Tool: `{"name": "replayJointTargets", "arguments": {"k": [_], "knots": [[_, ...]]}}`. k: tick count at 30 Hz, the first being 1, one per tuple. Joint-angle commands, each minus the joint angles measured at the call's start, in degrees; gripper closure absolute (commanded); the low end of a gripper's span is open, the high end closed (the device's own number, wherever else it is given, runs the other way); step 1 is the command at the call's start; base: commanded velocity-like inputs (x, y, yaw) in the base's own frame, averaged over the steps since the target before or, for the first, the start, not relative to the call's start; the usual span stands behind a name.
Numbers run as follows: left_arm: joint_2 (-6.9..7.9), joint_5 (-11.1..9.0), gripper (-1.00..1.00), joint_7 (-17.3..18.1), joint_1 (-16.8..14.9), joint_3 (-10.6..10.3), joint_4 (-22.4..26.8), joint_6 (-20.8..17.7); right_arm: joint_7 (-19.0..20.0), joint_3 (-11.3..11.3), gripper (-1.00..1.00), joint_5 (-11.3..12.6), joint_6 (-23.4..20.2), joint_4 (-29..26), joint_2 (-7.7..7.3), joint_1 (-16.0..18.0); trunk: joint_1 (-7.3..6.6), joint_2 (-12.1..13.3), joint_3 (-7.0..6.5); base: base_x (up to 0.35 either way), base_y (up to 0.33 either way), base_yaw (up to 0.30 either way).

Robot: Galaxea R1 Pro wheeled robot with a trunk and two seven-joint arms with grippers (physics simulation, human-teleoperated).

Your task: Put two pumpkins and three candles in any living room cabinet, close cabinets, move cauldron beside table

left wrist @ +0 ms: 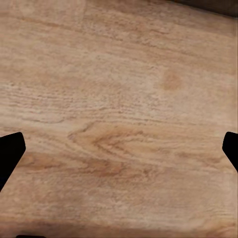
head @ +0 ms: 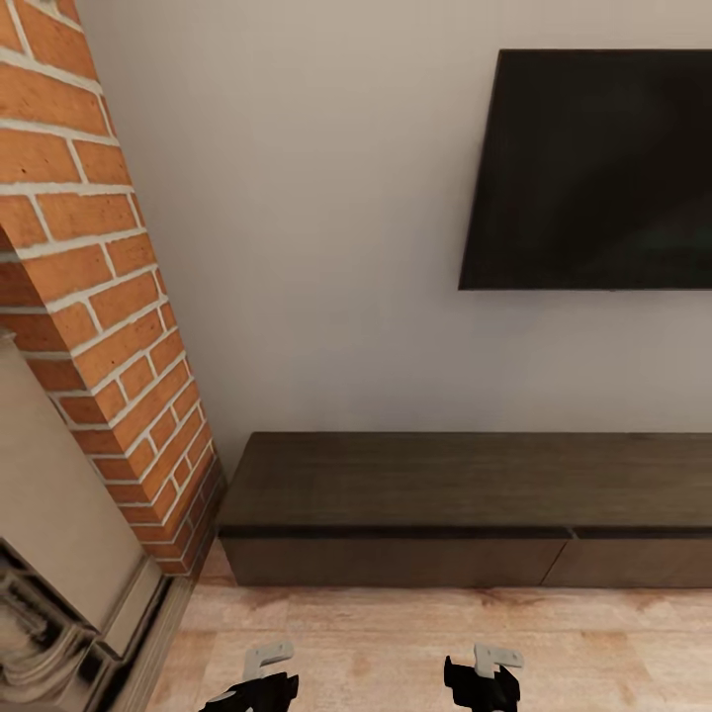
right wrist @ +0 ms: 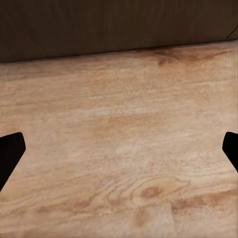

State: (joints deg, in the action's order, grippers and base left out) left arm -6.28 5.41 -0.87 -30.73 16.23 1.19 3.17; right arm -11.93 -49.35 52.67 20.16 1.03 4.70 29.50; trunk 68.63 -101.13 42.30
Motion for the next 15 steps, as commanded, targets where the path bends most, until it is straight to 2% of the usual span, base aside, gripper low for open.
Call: {"name": "replayJointTargets", "arguments": {"k": [1,15], "knots": [[-0.02,0.6,-1.0,-0.1,0.0,0.5,0.0,0.2,-0.1,-0.5,-1.0,0.3,0.1,0.1,0.04,0.0,-0.23,0.4,-0.14,0.0,0.0,0.0],[-0.14,0.6,-1.0,-0.1,0.0,0.5,0.0,0.2,-0.1,-0.5,-1.0,0.3,0.1,0.1,0.04,0.0,-3.31,6.0,-2.65,0.0,0.0,0.0]]}}
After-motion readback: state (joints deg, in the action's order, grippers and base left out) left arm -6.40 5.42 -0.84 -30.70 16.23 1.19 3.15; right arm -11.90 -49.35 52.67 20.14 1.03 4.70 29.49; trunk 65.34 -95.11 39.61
